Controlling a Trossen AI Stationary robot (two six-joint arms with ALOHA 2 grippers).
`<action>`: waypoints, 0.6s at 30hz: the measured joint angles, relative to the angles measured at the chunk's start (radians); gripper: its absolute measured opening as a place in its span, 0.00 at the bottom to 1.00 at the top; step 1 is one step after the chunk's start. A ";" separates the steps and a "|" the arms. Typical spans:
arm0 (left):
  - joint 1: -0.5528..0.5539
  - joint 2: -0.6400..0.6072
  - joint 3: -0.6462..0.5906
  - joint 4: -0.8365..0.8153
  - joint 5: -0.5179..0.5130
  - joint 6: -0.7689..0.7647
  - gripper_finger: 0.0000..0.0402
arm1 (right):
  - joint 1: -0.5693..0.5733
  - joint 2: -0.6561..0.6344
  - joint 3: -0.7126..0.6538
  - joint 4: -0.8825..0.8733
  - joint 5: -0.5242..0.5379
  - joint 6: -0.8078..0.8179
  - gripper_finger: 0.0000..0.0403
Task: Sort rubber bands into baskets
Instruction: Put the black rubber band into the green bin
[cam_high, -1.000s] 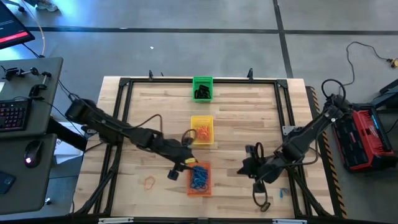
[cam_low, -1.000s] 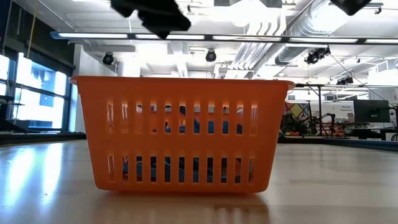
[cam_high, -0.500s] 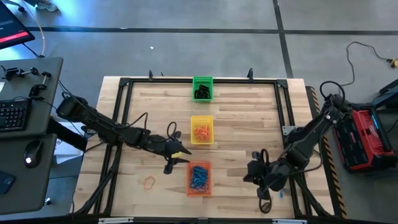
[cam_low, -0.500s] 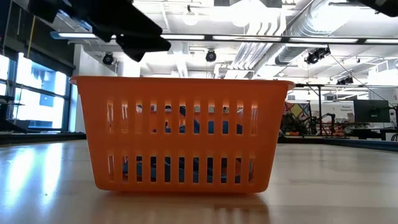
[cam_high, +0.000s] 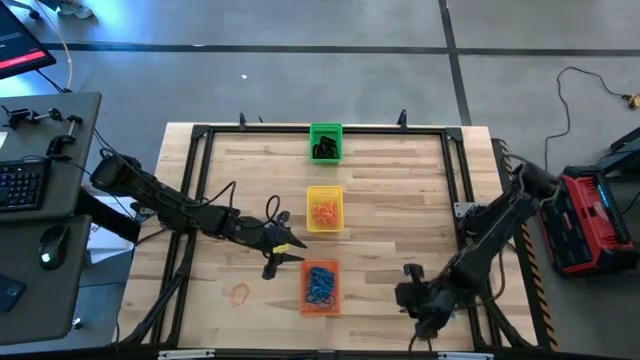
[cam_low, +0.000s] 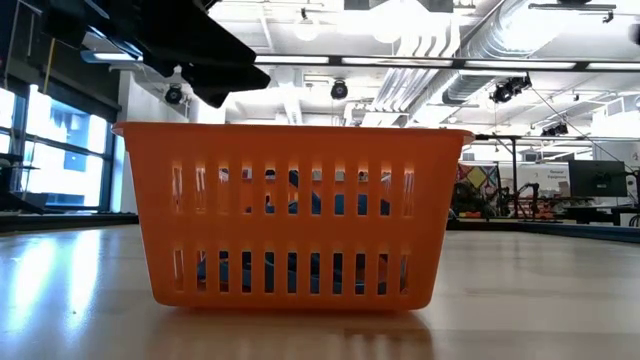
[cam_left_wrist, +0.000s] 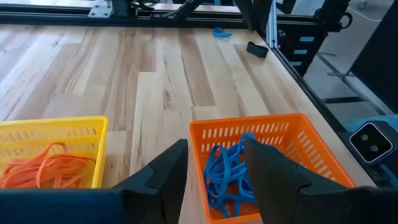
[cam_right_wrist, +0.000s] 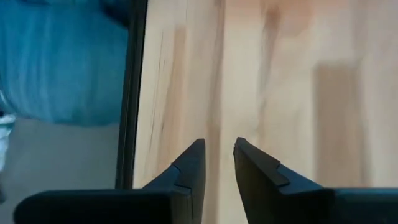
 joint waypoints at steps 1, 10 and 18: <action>0.000 0.000 0.000 0.000 0.000 0.001 0.38 | 0.007 0.019 0.000 -0.001 -0.026 0.029 0.18; 0.000 0.000 0.000 -0.003 0.000 0.019 0.38 | 0.109 0.189 0.045 -0.004 -0.284 0.261 0.19; 0.000 0.000 0.000 -0.025 0.000 0.028 0.38 | 0.128 0.306 0.162 -0.150 -0.339 0.292 0.40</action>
